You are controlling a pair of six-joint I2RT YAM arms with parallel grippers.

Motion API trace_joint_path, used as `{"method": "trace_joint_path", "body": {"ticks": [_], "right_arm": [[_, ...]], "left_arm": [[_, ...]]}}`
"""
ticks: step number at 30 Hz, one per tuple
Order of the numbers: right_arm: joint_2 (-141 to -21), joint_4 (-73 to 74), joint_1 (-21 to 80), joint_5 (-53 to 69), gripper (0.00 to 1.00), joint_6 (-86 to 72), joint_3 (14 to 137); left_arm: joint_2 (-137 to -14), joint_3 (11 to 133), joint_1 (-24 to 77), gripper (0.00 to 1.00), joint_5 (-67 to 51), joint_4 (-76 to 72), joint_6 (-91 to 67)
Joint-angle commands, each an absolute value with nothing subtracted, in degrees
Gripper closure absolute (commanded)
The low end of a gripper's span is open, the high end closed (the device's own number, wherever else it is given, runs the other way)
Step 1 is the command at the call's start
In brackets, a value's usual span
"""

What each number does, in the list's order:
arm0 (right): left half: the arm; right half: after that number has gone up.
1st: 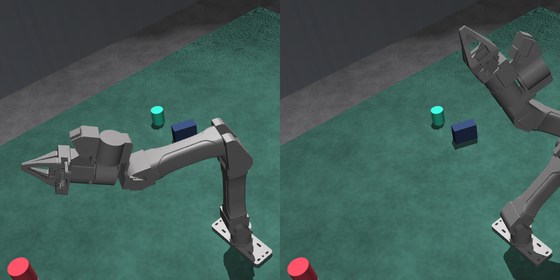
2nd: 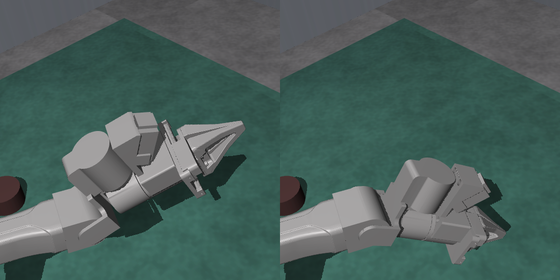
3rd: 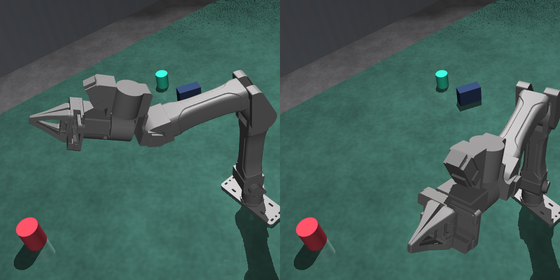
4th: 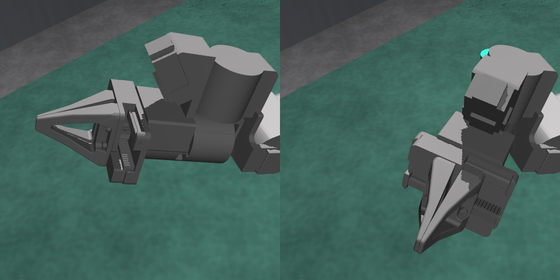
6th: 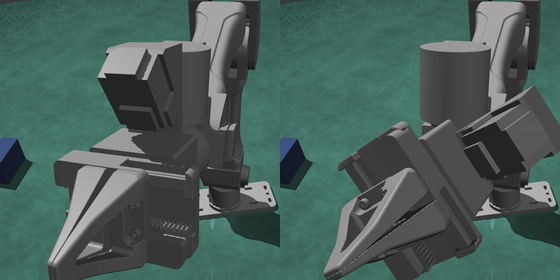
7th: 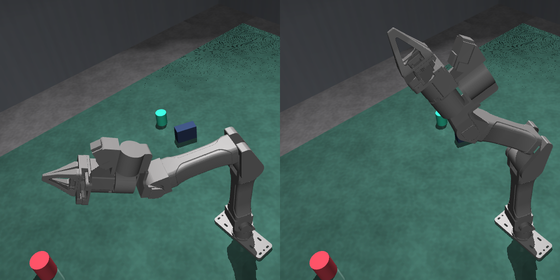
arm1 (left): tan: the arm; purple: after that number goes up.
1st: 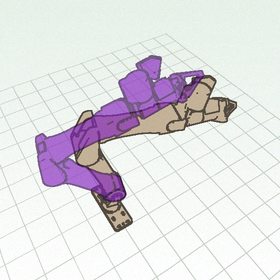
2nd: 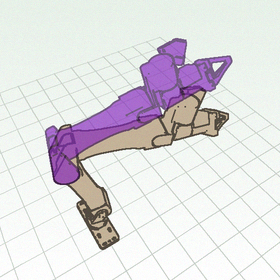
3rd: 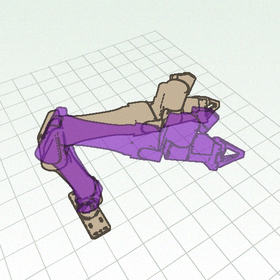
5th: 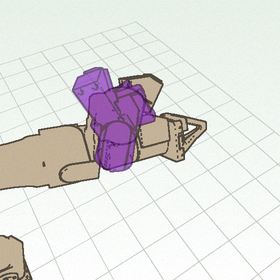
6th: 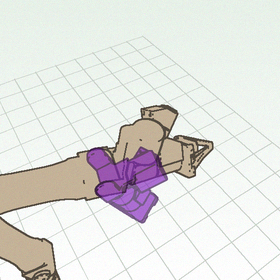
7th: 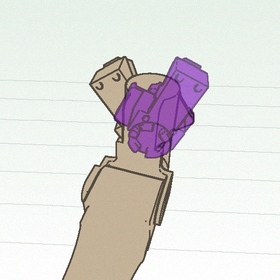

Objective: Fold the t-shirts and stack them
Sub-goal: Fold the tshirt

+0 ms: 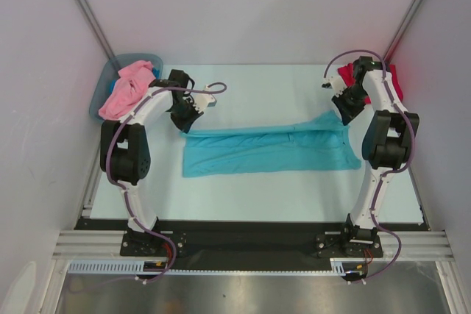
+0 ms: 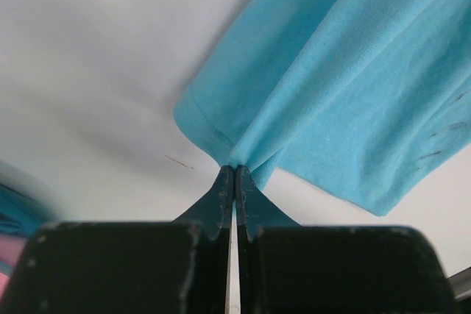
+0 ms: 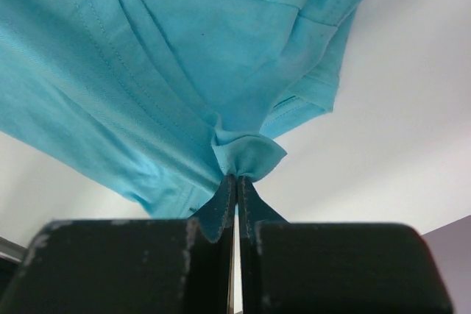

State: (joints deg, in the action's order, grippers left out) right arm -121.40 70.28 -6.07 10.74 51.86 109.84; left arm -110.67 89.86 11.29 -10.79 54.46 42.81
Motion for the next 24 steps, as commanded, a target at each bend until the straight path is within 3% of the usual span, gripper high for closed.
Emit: {"method": "trace_joint_path", "body": {"ticks": [1,24], "right_arm": [[-117.8,72.9,-7.3,7.1,1.00,54.3,111.4],[-117.9,77.1,-6.2,5.0,1.00,57.4,107.6]], "left_arm": [[-107.2,92.2,10.5,1.00,-10.4,57.2,45.4],[-108.8,93.0,11.4,1.00,-13.0,64.2,48.6]]}}
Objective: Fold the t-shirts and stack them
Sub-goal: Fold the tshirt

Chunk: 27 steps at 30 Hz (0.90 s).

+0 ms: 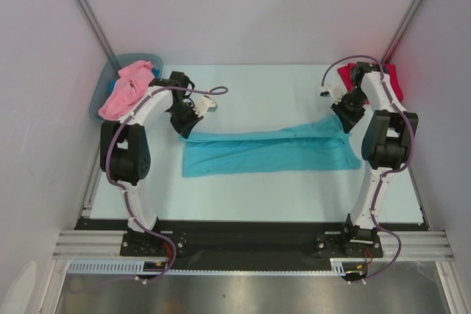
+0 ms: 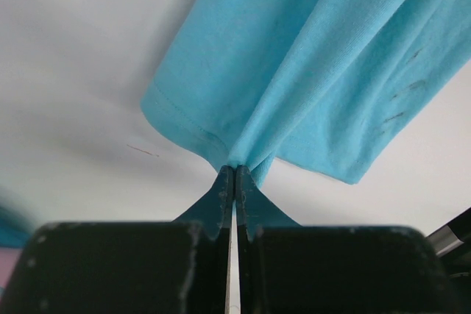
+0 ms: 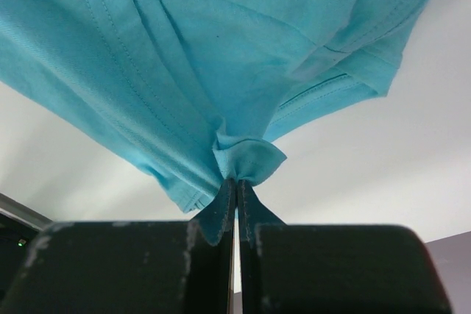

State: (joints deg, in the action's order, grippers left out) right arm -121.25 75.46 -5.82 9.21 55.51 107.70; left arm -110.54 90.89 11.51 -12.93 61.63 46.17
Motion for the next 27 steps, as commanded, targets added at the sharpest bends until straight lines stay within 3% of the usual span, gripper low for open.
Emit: {"method": "trace_joint_path", "body": {"ticks": [1,25,27], "right_arm": [[-117.9,76.9,-6.2,4.9,1.00,57.5,107.5],[-120.1,79.0,-4.7,2.5,1.00,59.0,105.9],[-120.3,79.6,-4.4,2.0,0.92,59.2,105.9]], "left_arm": [[-109.0,92.8,11.5,1.00,-13.0,64.3,48.8],[-113.1,91.6,12.7,1.00,-13.7,68.2,51.5],[-113.4,91.5,12.7,0.99,-13.7,68.8,51.9]]}}
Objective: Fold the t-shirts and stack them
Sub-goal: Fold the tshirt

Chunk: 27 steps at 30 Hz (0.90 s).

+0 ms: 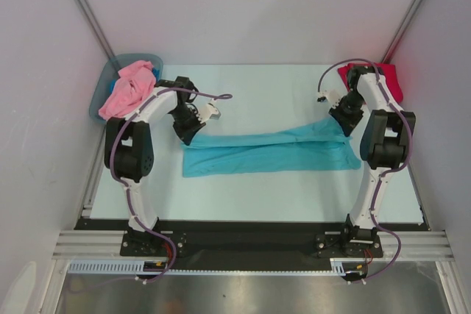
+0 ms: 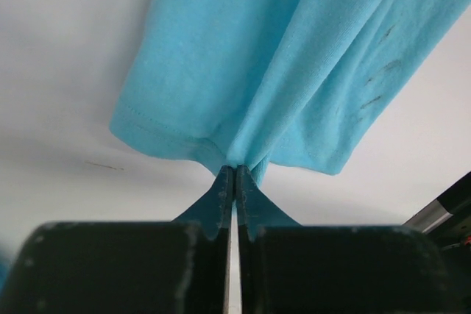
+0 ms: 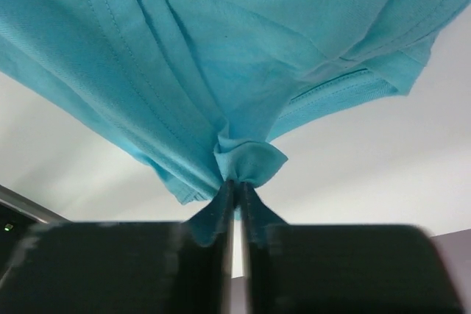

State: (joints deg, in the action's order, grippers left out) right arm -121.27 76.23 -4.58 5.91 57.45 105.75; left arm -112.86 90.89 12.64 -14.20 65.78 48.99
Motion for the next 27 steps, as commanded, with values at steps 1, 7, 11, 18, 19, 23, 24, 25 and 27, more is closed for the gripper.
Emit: {"method": "trace_joint_path", "body": {"ticks": [1,7,11,18,19,23,24,25,27], "right_arm": [[-120.5,80.3,-4.0,1.8,0.83,59.7,105.8],[-120.8,81.4,-3.6,0.4,0.47,60.5,105.4],[-120.8,81.7,-3.5,0.2,0.46,60.4,105.9],[-120.8,82.8,-3.3,0.6,0.46,59.9,108.4],[-120.8,83.3,-3.2,0.8,0.46,59.8,108.6],[-120.8,85.1,-2.6,1.8,0.46,58.9,109.2],[-120.7,85.2,-2.5,2.5,0.46,58.5,109.1],[-120.6,85.5,-2.5,2.9,0.46,57.9,109.2],[-120.4,85.6,-2.4,4.1,0.46,57.2,109.0]], "left_arm": [[-113.8,91.5,12.8,0.91,-13.6,68.8,52.2],[-114.9,91.9,12.9,0.53,-13.5,70.9,53.4],[-115.2,92.0,12.8,0.32,-13.2,71.7,53.6],[-114.5,93.2,12.7,0.21,-11.5,71.6,53.2],[-114.4,93.4,12.7,0.21,-11.3,71.5,52.9],[-114.4,95.3,11.4,0.22,-10.6,69.7,51.2],[-114.4,96.1,11.3,0.22,-10.3,68.9,50.6],[-114.4,96.5,10.9,0.22,-9.4,67.2,49.1],[-114.6,98.0,10.4,0.22,-8.4,65.3,46.3]]}}
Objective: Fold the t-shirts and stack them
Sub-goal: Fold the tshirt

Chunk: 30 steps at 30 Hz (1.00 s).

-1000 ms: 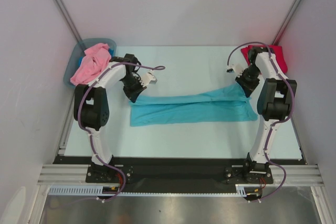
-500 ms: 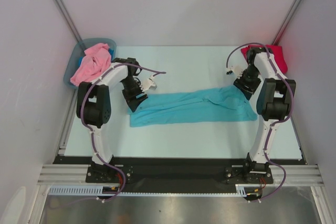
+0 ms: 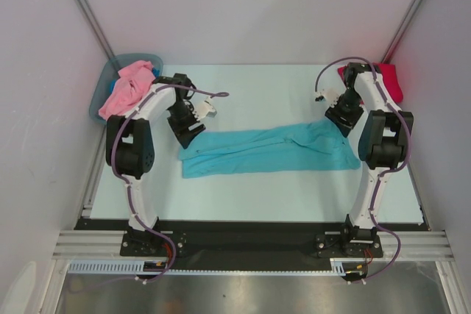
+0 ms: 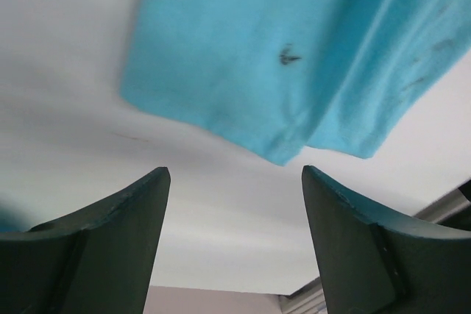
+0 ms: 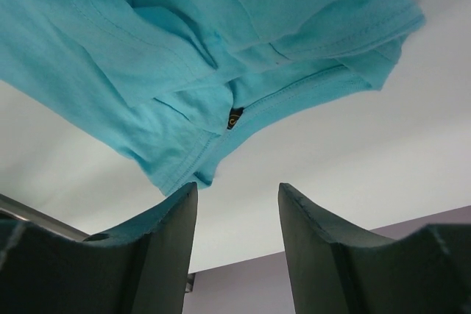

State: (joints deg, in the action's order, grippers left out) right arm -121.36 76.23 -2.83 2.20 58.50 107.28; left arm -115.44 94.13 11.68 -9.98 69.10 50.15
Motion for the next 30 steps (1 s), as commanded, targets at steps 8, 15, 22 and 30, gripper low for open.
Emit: {"method": "trace_joint_path", "body": {"ticks": [8,15,22,30], "right_arm": [[-119.9,82.4,-1.5,10.7,0.44,52.8,104.9],[-118.9,75.1,1.8,12.6,0.45,49.3,102.0],[-118.5,73.9,3.3,14.1,0.45,47.0,107.4],[-114.5,69.0,2.0,14.8,0.44,48.3,99.3]], "left_arm": [[-114.1,99.2,10.1,0.24,-6.1,57.8,39.4],[-112.2,94.8,12.2,0.25,-7.1,57.0,38.6],[-105.2,88.5,16.5,0.25,-6.4,58.8,41.0],[-101.1,86.0,19.6,0.26,-1.9,64.1,42.3]]}}
